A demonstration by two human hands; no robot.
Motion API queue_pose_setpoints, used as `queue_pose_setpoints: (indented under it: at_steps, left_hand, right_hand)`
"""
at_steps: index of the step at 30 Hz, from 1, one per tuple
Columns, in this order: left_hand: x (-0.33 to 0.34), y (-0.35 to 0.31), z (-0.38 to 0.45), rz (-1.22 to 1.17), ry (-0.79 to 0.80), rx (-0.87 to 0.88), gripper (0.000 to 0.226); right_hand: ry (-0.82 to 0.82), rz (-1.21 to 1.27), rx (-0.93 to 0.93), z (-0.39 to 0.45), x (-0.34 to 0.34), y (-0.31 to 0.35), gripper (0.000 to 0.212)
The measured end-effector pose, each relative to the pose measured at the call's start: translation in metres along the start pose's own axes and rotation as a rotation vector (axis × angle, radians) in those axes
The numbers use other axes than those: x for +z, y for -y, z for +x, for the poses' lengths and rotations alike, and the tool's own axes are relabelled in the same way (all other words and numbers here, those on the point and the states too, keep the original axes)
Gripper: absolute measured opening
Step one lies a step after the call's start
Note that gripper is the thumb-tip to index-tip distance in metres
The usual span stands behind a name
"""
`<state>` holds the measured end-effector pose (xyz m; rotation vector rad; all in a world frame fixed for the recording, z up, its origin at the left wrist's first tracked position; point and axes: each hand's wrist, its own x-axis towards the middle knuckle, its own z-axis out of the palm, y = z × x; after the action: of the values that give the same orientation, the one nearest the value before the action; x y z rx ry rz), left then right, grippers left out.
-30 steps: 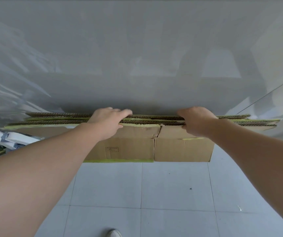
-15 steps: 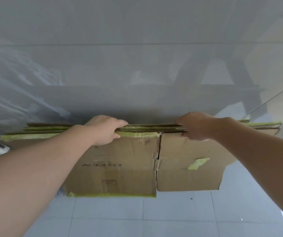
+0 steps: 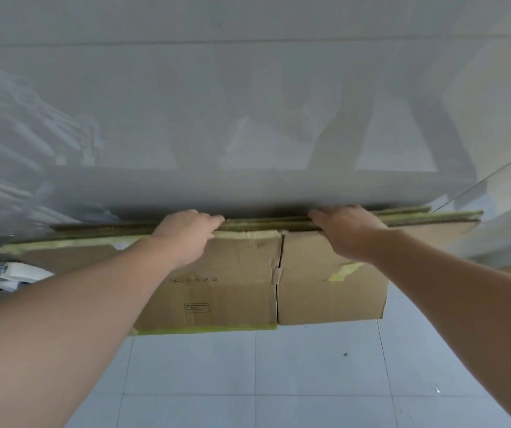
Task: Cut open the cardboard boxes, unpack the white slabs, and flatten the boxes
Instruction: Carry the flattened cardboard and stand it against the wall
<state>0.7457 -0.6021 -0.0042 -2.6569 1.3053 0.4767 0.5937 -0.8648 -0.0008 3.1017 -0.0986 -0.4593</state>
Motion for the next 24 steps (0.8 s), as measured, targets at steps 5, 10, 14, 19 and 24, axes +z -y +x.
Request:
queue_pose_setpoints:
  at_steps: [5,10,14,19,24]
  left_hand:
    - [0.002,-0.011,0.018,0.069,-0.016,-0.071,0.046]
    - [0.014,-0.018,0.031,0.173,-0.092,-0.131,0.044]
    - [0.019,-0.021,0.03,0.196,-0.138,-0.162,0.039]
    - [0.025,-0.025,0.022,0.193,-0.248,-0.156,0.048]
    - [0.026,-0.032,0.019,0.249,-0.3,-0.09,0.034]
  right_hand:
    - [-0.018,-0.061,0.122,0.012,-0.002,0.002,0.018]
    - [-0.023,-0.105,0.174,0.017,0.001,-0.001,0.012]
    - [-0.014,-0.096,0.189,0.017,0.009,-0.001,0.012]
    - [-0.045,-0.091,0.175,0.017,0.018,-0.005,0.008]
    - [-0.055,-0.076,0.171,0.016,0.021,-0.007,0.01]
